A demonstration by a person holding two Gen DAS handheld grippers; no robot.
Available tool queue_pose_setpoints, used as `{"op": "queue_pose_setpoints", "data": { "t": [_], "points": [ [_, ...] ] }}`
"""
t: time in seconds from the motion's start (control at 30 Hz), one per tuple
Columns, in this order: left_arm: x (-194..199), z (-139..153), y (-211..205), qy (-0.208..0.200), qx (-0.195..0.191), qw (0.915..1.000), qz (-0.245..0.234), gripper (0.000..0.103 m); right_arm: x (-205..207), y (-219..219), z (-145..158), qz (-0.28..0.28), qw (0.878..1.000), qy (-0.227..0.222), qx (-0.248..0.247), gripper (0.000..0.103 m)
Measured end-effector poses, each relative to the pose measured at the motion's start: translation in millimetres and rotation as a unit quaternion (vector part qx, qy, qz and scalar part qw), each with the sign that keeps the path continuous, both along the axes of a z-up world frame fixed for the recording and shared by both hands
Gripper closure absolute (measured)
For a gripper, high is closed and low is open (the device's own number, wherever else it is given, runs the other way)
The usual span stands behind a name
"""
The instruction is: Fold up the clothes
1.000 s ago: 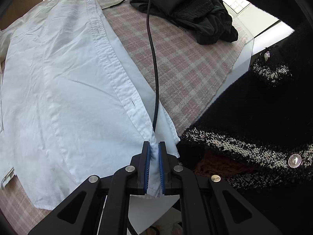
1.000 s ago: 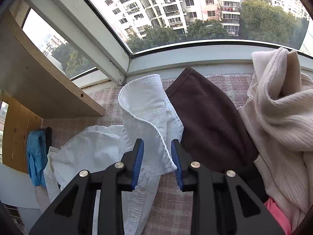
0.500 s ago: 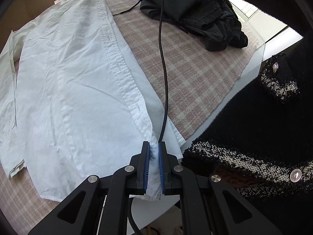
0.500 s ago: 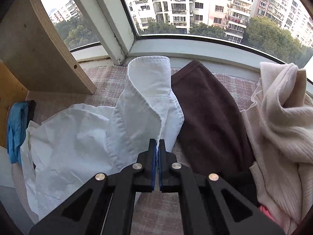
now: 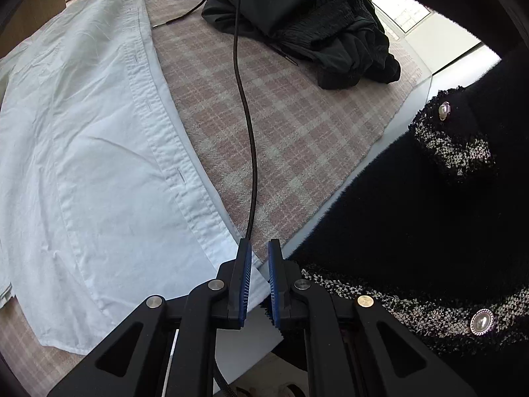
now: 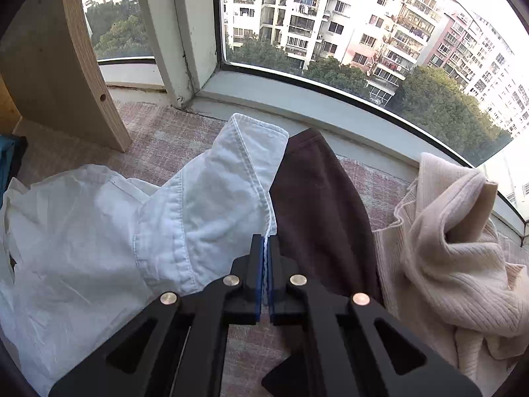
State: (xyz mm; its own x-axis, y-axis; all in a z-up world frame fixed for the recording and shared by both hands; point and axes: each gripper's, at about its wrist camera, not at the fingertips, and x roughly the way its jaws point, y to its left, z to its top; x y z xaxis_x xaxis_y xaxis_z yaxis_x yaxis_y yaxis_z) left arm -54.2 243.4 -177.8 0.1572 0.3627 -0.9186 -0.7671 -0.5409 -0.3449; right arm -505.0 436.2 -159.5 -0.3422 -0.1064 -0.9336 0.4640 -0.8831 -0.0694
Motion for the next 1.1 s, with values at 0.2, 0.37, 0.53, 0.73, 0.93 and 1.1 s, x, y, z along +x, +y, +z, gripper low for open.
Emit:
{"op": "queue_pose_setpoints", "data": {
  "t": [0.2, 0.37, 0.53, 0.73, 0.93, 1.1],
  "points": [
    [2.3, 25.0, -72.0, 0.031, -0.027, 0.9968, 0.069, 0.09, 8.6, 22.4, 20.2, -0.027, 0.999, 0.031, 0.012, 0.085],
    [-10.2, 24.6, -110.6, 0.052, -0.046, 0.9925, 0.101, 0.087, 44.3, 40.5, 72.5, -0.027, 0.998, 0.06, -0.005, 0.08],
    [26.6, 49.4, -133.2, 0.056, -0.022, 0.9952, 0.077, 0.085, 106.0, 65.9, 134.7, 0.001, 0.996, 0.062, -0.057, 0.08],
    [29.6, 72.7, -178.6, 0.088, -0.023, 0.9943, 0.056, 0.07, 199.1, 98.6, 191.5, 0.052, 0.99, 0.055, -0.116, 0.062],
    [-43.5, 17.3, -209.5, 0.101, -0.047, 0.9929, 0.041, 0.072, 339.2, 18.7, 88.3, 0.135, 0.976, -0.08, -0.148, 0.062],
    [-80.2, -15.8, -212.4, 0.086, -0.029, 0.9958, 0.003, 0.072, 407.4, -51.9, 7.8, 0.118, 0.968, -0.151, -0.16, 0.062]
  ]
}}
